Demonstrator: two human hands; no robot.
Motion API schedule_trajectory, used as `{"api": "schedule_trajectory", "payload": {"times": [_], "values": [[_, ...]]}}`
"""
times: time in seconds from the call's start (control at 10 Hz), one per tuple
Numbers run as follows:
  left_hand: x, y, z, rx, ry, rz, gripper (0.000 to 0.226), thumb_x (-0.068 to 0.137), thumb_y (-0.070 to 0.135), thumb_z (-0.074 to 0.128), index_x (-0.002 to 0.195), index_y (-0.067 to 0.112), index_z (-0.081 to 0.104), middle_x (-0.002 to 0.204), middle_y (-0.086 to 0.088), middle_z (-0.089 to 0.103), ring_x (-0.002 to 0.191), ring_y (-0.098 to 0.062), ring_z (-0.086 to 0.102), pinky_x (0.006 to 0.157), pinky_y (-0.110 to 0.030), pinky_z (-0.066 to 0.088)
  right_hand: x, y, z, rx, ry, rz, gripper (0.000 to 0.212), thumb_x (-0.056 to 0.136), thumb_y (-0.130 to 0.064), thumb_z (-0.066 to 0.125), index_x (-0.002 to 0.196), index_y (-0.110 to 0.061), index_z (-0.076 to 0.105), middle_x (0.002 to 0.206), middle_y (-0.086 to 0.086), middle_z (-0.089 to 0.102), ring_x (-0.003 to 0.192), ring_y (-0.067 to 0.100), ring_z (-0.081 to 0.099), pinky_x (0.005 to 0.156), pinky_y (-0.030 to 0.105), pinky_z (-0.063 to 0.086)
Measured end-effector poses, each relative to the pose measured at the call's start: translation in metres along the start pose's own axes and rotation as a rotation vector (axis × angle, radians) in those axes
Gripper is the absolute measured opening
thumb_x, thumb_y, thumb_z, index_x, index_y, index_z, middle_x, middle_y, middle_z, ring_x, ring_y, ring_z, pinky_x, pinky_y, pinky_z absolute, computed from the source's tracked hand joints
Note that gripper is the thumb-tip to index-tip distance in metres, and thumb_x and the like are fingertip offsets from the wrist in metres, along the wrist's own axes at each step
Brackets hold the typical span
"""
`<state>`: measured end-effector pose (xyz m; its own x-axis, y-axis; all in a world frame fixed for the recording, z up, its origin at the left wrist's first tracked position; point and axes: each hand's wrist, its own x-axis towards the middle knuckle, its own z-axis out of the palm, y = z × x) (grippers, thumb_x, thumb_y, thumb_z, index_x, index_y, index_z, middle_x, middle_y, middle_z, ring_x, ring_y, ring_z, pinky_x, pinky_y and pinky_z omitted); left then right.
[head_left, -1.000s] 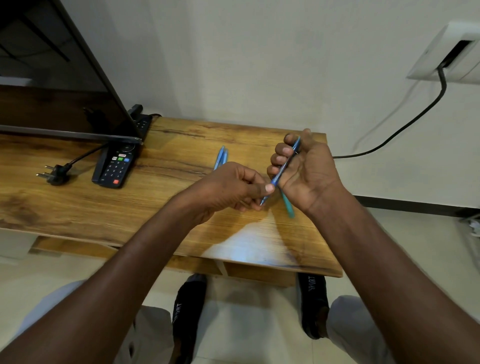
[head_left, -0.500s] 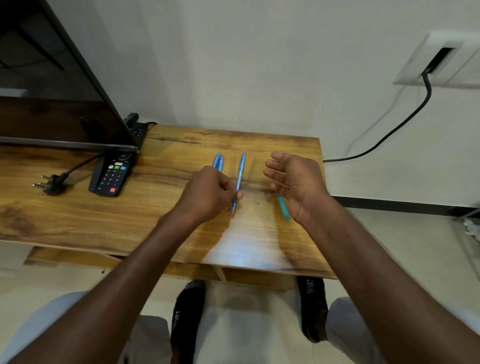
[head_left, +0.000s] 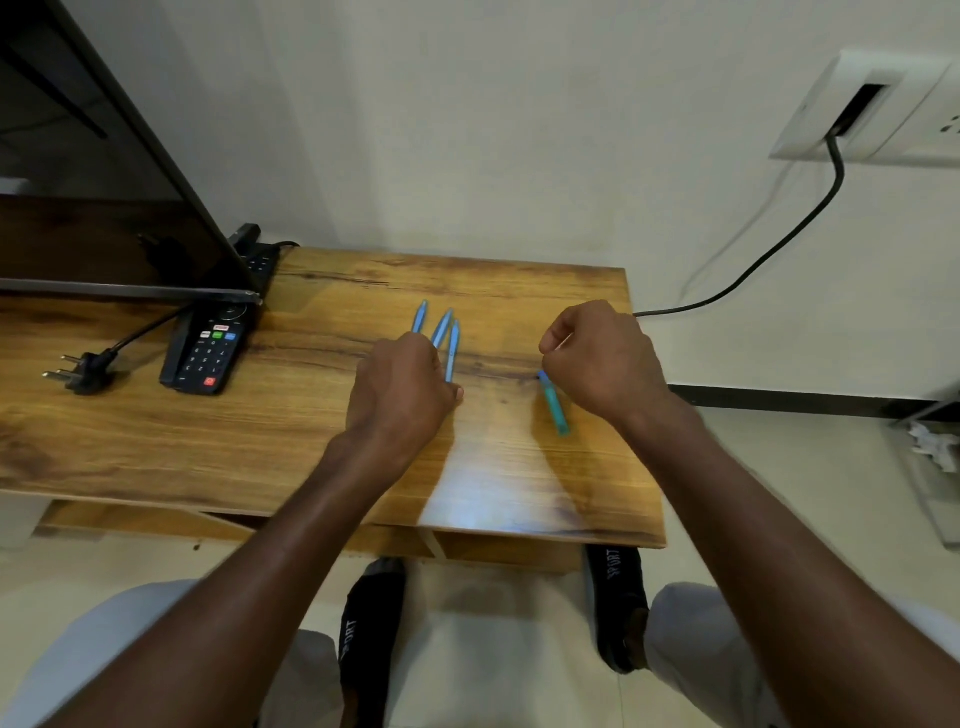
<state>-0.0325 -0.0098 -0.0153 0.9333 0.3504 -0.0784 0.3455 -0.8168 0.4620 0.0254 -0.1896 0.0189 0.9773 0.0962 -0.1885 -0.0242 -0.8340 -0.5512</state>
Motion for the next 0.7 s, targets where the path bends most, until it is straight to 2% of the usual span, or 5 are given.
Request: {"api": "schedule_trajectory", "payload": {"times": [0.1, 0.2, 0.4, 0.6, 0.7], "values": [[-0.002, -0.001, 0.000, 0.014, 0.007, 0.019, 0.020, 0.085, 0.029, 0.086, 0.091, 0.014, 0.075, 0.082, -0.002, 0.072, 0.082, -0.017, 0.071, 0.069, -0.034, 0.057, 0.003, 0.010, 0.000, -0.133, -0.012, -0.004, 0.006, 0.091, -0.021, 0.068, 0.095, -0.023, 0.071, 0.096, 0.002, 0.071, 0.087, 0.026, 0.068, 0.073, 0.036, 0.056], [-0.001, -0.001, 0.001, 0.036, 0.003, 0.040, 0.020, 0.087, 0.031, 0.085, 0.091, 0.014, 0.074, 0.085, -0.004, 0.073, 0.083, -0.019, 0.071, 0.071, -0.035, 0.058, 0.002, 0.016, 0.009, -0.282, -0.094, -0.009, 0.022, 0.088, -0.032, 0.077, 0.104, -0.019, 0.069, 0.103, 0.006, 0.067, 0.092, 0.028, 0.065, 0.073, 0.035, 0.052], [-0.003, -0.003, 0.000, 0.019, -0.006, 0.051, 0.027, 0.086, 0.036, 0.085, 0.093, 0.013, 0.073, 0.086, -0.005, 0.072, 0.082, -0.022, 0.071, 0.074, -0.041, 0.062, -0.004, 0.013, 0.018, -0.366, -0.112, -0.071, 0.025, 0.094, -0.020, 0.072, 0.116, -0.014, 0.063, 0.107, 0.009, 0.059, 0.094, 0.029, 0.059, 0.076, 0.037, 0.049], [-0.005, -0.002, -0.003, 0.010, 0.018, 0.074, 0.026, 0.094, 0.036, 0.077, 0.085, 0.013, 0.068, 0.075, -0.001, 0.066, 0.072, -0.017, 0.066, 0.059, -0.030, 0.048, -0.006, 0.013, 0.015, -0.402, -0.093, -0.096, 0.022, 0.095, -0.024, 0.070, 0.114, -0.015, 0.063, 0.109, 0.009, 0.063, 0.096, 0.030, 0.062, 0.076, 0.039, 0.052], [-0.001, -0.004, -0.007, -0.007, 0.063, 0.078, 0.033, 0.097, 0.035, 0.072, 0.074, 0.014, 0.062, 0.067, -0.001, 0.062, 0.064, -0.017, 0.063, 0.054, -0.030, 0.044, -0.005, 0.009, 0.013, -0.375, 0.014, -0.125, 0.016, 0.097, -0.030, 0.066, 0.107, -0.018, 0.064, 0.104, 0.006, 0.065, 0.094, 0.030, 0.063, 0.073, 0.039, 0.050]]}}
